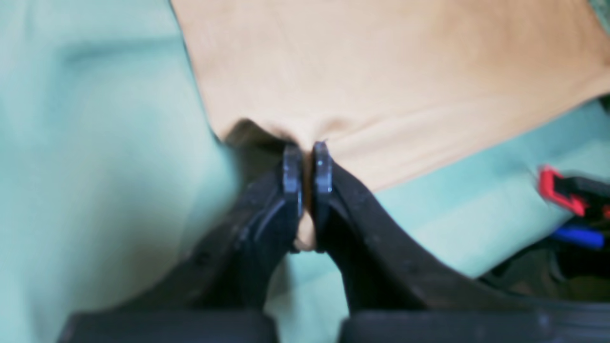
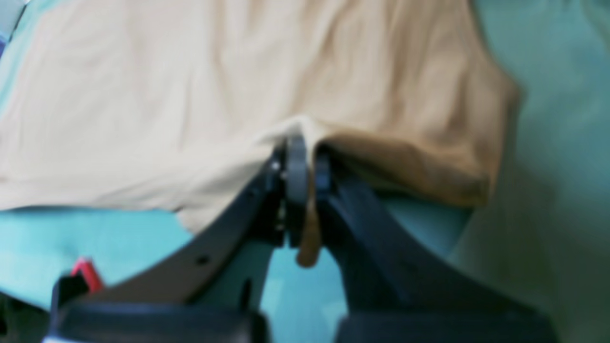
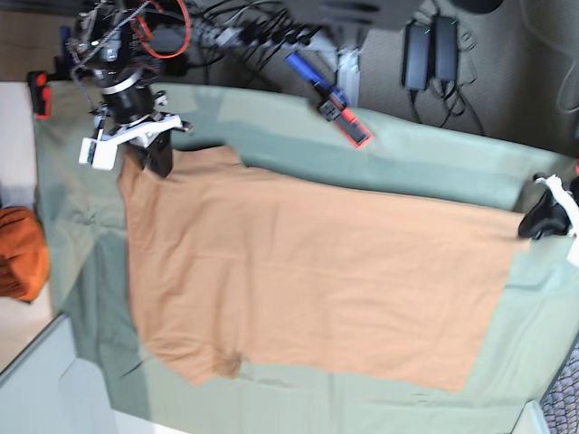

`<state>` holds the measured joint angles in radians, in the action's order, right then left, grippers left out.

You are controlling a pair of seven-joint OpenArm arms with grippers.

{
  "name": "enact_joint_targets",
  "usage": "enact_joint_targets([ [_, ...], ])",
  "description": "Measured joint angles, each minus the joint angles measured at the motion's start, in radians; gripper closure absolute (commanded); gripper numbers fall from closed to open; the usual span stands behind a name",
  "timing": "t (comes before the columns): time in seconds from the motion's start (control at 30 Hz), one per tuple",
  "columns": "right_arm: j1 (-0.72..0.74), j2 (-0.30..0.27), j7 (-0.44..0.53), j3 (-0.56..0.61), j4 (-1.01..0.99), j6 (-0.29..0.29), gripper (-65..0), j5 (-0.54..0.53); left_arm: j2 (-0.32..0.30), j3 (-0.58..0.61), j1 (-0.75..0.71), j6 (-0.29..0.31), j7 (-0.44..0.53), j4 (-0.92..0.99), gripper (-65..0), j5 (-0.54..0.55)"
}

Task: Fold the T-shirt properly
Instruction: 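Lift the shirt side and fold it lengthwise over the shirt's middle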

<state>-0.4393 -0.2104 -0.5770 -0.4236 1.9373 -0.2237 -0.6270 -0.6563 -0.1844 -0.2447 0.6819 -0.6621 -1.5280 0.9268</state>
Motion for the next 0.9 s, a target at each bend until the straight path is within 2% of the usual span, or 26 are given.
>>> enact_joint_targets([
  [0.17, 0.086, -0.001, 0.0, 0.014, -0.055, -0.002, 0.0, 0.016, 0.0, 0.023, 0.063, 0.004, 0.009, 0.086, 0.0, -0.002],
  [0.5, 0.254, -0.073, 0.019, 0.108, -0.214, -0.004, 0.0, 0.11, 0.018, 0.124, 0.208, 0.007, 0.055, 0.195, 0.0, -0.1],
  [0.9, 0.443, -0.124, 0.027, 0.163, -0.405, -0.02, 0.0, 0.109, 0.019, 0.172, 0.331, 0.008, 0.087, 0.345, 0.0, -0.114],
])
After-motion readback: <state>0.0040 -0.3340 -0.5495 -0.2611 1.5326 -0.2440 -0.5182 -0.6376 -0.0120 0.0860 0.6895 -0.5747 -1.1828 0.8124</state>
